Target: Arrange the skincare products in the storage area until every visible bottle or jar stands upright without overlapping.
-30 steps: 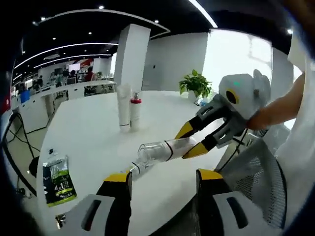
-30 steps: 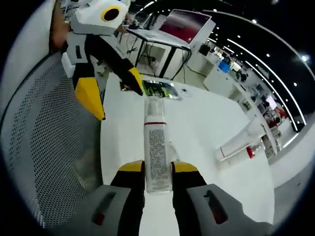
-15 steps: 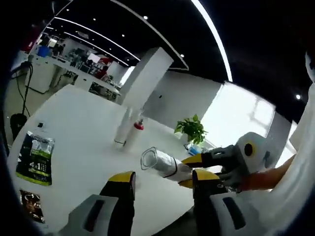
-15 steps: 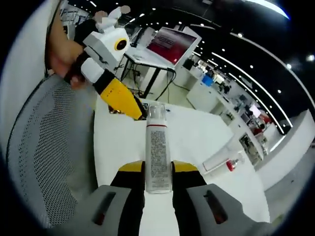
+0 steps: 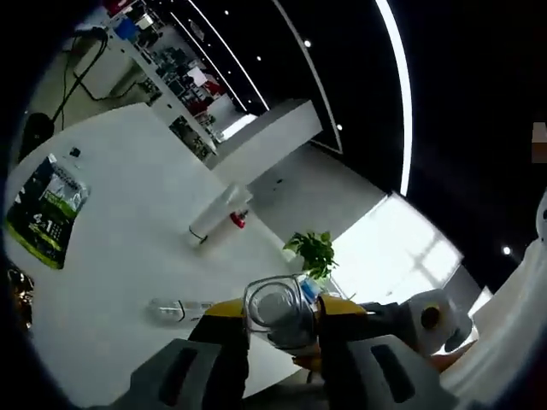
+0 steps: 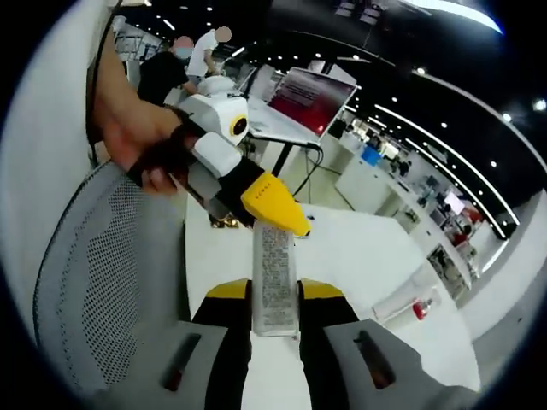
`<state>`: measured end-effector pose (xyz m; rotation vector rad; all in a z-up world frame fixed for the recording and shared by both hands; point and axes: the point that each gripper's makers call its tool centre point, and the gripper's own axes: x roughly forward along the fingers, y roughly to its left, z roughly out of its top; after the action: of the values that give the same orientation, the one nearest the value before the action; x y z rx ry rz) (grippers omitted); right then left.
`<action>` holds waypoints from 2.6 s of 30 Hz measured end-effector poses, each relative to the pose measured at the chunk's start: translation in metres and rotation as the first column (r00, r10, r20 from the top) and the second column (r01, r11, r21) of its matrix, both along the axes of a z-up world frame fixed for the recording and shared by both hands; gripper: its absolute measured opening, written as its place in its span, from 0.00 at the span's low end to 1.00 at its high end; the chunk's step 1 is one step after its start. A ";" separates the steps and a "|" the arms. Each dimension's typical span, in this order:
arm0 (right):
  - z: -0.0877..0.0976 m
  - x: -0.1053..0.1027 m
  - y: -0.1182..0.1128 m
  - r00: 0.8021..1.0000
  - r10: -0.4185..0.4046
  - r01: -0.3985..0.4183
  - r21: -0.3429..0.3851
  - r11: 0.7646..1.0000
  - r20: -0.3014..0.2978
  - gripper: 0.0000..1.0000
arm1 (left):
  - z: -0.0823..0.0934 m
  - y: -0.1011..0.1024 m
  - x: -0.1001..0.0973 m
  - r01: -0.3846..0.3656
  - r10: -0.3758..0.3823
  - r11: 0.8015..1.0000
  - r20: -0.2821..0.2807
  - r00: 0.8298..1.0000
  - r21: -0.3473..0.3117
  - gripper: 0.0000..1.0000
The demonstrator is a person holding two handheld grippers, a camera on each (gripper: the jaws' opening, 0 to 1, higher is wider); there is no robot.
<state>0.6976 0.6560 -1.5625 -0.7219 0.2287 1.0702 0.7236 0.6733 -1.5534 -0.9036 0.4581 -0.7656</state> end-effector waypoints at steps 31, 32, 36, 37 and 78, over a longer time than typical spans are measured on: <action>-0.011 -0.018 0.002 0.928 0.086 -0.023 0.173 0.985 -0.362 0.20 | 0.007 -0.013 -0.022 0.153 -0.156 0.988 0.104 0.982 0.038 0.22; -0.011 -0.019 0.001 0.920 0.099 -0.032 0.180 0.983 -0.380 0.21 | 0.007 -0.014 -0.023 0.157 -0.161 0.986 0.110 0.981 0.049 0.22; -0.008 -0.026 0.000 0.868 0.160 -0.050 0.237 0.970 -0.469 0.24 | 0.004 -0.021 -0.029 0.195 -0.212 0.974 0.155 0.965 0.119 0.22; -0.006 -0.028 0.000 0.849 0.178 -0.048 0.264 0.963 -0.497 0.25 | 0.003 -0.023 -0.031 0.207 -0.225 0.970 0.155 0.962 0.124 0.22; -0.033 -0.020 0.002 0.820 -0.090 0.223 0.170 0.960 -0.565 0.18 | -0.014 -0.026 -0.025 0.140 -0.198 0.933 0.146 0.969 0.332 0.27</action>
<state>0.6774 0.6582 -1.5954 -0.1596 0.6430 1.1041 0.6987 0.6469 -1.5672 -0.4911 0.4903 -0.8916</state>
